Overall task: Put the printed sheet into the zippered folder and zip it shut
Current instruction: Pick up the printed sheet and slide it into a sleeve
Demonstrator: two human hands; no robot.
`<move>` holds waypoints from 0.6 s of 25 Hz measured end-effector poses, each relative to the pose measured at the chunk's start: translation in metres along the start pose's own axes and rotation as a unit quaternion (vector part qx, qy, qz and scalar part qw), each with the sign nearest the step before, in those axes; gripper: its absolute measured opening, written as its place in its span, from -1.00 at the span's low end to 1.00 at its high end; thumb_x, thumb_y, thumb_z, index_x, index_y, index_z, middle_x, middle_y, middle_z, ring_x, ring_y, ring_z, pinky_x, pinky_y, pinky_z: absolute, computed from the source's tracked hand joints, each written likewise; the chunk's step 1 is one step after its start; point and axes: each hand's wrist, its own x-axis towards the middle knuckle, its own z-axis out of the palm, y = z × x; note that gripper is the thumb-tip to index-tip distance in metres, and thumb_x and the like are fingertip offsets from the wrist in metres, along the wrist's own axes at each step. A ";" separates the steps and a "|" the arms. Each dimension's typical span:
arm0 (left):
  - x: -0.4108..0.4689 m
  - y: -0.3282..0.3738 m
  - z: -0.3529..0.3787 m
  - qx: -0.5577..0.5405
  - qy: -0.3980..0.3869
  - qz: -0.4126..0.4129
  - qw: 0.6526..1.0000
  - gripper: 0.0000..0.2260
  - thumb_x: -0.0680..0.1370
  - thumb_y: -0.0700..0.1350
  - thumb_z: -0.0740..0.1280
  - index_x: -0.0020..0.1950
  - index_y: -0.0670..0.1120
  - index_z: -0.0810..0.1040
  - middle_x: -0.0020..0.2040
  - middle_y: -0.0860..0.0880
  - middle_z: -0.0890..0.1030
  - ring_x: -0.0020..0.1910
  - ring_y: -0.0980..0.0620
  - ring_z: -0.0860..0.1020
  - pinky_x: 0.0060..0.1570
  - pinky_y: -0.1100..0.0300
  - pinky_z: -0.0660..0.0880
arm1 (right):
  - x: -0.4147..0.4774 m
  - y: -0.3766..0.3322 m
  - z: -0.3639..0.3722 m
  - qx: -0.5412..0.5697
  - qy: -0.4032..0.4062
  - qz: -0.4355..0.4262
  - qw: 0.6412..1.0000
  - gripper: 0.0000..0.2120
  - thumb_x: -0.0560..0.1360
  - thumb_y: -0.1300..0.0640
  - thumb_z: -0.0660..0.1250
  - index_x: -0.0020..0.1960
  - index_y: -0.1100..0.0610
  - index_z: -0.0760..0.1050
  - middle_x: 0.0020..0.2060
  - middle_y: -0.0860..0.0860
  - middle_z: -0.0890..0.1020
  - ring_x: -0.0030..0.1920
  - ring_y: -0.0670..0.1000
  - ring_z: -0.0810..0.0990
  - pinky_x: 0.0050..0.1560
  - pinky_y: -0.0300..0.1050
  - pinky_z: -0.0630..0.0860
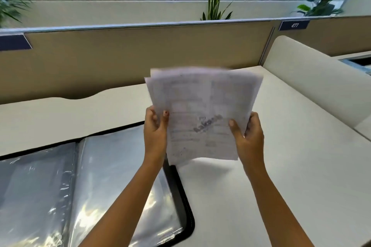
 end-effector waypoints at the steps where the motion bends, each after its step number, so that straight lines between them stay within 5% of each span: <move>1: -0.003 -0.002 0.001 0.016 -0.005 0.004 1.000 -0.92 0.57 0.02 0.20 0.04 0.08 0.39 -0.04 0.10 0.58 -0.09 0.23 0.60 -0.20 0.34 0.55 | -0.003 0.005 0.000 0.026 -0.009 0.022 0.999 -0.70 0.53 0.11 0.32 0.22 0.13 0.35 0.02 0.01 0.58 0.00 -0.02 0.59 -0.07 -0.18 0.58; 4: -0.010 -0.009 0.004 0.059 -0.020 0.002 0.998 -0.93 0.61 -0.05 0.17 0.06 0.11 0.38 -0.03 0.10 0.56 -0.08 0.25 0.59 -0.26 0.37 0.55 | -0.011 0.010 0.004 0.071 -0.028 0.056 0.996 -0.59 0.59 0.20 0.22 0.40 0.03 0.23 0.10 -0.02 0.54 0.06 -0.17 0.55 -0.04 -0.27 0.55; 8: -0.009 -0.007 0.010 0.080 -0.009 0.025 0.996 -0.88 0.63 -0.06 0.15 0.15 0.07 0.41 0.03 0.06 0.59 -0.02 0.07 0.61 -0.17 0.23 0.61 | -0.007 0.003 0.001 0.070 0.009 0.016 0.997 -0.67 0.58 0.19 0.20 0.11 -0.26 0.29 0.01 -0.15 0.54 0.00 -0.13 0.59 -0.07 -0.16 0.60; 15: -0.014 -0.008 0.021 0.088 -0.032 -0.012 0.996 -0.87 0.60 0.02 0.21 0.14 0.11 0.42 0.03 0.09 0.60 -0.03 0.02 0.62 -0.08 0.00 0.63 | -0.010 0.012 -0.004 0.048 0.040 0.041 0.997 -0.82 0.58 0.29 0.19 0.09 0.07 0.27 0.03 -0.04 0.55 -0.02 -0.08 0.57 -0.05 -0.10 0.60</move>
